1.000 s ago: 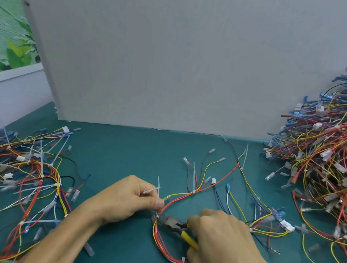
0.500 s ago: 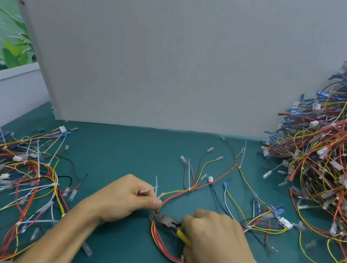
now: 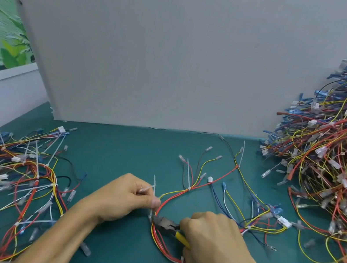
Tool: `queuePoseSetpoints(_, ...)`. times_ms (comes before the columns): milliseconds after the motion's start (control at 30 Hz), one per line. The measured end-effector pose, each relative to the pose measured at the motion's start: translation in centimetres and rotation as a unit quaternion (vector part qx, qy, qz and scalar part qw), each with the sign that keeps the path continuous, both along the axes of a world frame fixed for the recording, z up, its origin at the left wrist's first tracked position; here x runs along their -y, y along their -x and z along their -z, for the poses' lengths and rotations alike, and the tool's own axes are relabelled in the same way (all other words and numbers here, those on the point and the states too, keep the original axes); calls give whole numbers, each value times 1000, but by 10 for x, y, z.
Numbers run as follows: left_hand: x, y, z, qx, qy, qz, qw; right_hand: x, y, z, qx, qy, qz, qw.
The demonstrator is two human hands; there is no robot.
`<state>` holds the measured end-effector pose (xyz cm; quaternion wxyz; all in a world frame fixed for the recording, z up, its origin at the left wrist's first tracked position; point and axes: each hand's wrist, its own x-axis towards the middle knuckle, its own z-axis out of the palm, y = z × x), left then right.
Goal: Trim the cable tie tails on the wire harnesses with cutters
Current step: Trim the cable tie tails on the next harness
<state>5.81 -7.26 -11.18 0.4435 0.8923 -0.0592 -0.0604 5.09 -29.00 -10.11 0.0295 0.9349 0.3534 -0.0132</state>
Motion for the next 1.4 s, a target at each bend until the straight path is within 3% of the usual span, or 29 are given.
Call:
queuePoseSetpoints(133,2,-1,1,27,39,-27,999,1,0,0,-14,-3,-24,1000)
queuePoseSetpoints(267,8,-10,6,50,200,-122,971,3,-1,0,-20,-22,-62,998)
queuePoseSetpoints(533,17,-13,11,57,221,-143,963,-4,9,-2,-32,-67,-134,988)
queuePoseSetpoints(667,22,-10,3,144,112,-127,975,6,3,-11,14,-66,-99,993)
queuePoseSetpoints(900,38,-10,14,154,-37,-90,983,28,-13,-24,56,4,30,998)
queuePoseSetpoints(1100,39,-11,14,144,-41,-113,982,28,-19,-24,70,23,94,993)
queuePoseSetpoints(1400,37,-10,10,136,-58,-107,983,17,-21,-3,77,-53,103,990)
